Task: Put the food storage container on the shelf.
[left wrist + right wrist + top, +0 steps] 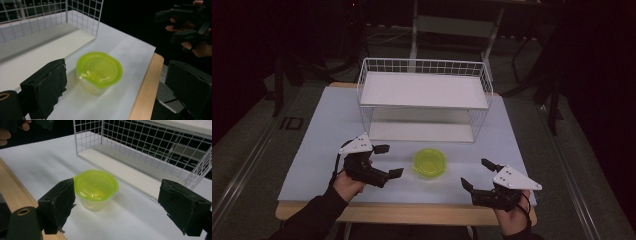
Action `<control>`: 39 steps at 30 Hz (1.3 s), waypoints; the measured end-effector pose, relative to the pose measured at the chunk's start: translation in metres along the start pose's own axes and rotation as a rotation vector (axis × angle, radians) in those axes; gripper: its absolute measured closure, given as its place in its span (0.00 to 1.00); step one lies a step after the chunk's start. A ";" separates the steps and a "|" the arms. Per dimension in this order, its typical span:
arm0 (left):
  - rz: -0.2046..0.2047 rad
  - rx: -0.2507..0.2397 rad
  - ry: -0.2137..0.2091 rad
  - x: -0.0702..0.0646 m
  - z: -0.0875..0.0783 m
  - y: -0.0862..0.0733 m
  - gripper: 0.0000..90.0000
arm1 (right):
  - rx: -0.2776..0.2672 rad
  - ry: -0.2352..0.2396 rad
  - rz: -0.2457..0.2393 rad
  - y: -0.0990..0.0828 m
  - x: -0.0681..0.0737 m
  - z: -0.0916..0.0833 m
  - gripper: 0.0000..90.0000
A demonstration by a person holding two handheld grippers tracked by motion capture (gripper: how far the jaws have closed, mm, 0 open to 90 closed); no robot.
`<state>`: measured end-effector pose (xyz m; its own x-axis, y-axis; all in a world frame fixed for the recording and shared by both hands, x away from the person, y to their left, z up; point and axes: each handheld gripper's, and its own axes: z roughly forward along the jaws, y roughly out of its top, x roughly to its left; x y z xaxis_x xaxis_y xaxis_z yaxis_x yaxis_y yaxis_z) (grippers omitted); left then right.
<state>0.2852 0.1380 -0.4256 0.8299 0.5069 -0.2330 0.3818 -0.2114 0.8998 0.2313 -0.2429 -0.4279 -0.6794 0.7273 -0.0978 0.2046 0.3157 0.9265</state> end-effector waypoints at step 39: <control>-0.322 0.269 0.082 0.046 0.098 -0.022 0.39 | 0.048 0.023 0.029 -0.007 -0.001 0.025 0.23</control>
<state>0.3545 0.0838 -0.4924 0.6202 0.6450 -0.4465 0.7177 -0.2367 0.6549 0.2484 -0.2305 -0.4437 -0.6883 0.7227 -0.0623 0.2579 0.3242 0.9102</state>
